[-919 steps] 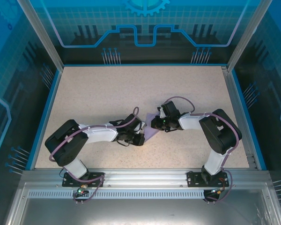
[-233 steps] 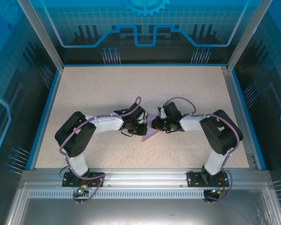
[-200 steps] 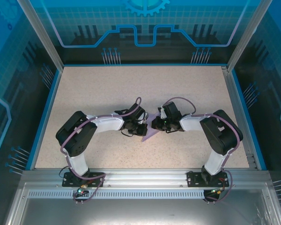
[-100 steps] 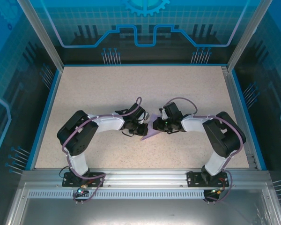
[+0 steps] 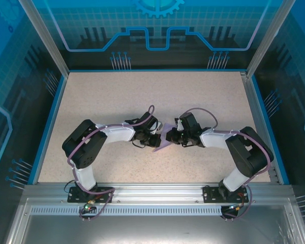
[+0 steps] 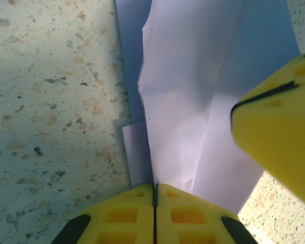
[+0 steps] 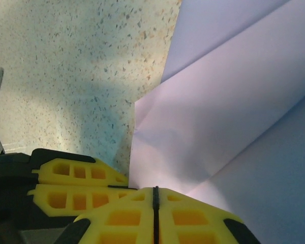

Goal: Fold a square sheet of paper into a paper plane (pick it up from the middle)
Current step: Fourth fold the wing at the center of the table.

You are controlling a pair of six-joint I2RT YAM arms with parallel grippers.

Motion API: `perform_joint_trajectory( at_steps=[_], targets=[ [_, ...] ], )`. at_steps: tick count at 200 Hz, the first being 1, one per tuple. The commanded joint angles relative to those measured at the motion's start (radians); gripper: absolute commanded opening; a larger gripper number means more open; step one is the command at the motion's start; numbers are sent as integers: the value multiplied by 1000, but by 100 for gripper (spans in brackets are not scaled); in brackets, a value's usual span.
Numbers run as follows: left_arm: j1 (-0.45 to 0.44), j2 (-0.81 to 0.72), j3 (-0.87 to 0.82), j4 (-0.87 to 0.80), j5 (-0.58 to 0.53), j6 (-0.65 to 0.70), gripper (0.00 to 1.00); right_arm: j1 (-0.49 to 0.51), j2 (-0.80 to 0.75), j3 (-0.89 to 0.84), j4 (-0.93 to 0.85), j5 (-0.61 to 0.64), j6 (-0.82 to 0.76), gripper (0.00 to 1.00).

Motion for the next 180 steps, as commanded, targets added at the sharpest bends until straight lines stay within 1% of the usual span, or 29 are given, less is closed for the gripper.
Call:
perform_joint_trajectory(
  at_steps=[1,25,57,97,108,133,180],
  targets=[
    [-14,50,-45,-28,-23,28,7,30,46,-1,85,-38,67,7],
    [-19,45,-48,-33,-31,34,7,42,71,6,101,-36,74,7],
    [-21,37,-59,-29,-36,34,8,44,103,-1,74,-30,75,6],
    [-24,22,-68,-29,-43,35,9,44,141,-1,-21,21,44,5],
    [-25,17,-68,-32,-44,35,10,43,149,1,-57,39,31,5],
    [-27,-1,-61,-39,-48,35,14,44,180,-4,-82,65,17,5],
    [-39,-70,-22,-85,-69,37,21,44,239,-15,-91,80,-4,4]
  ],
)
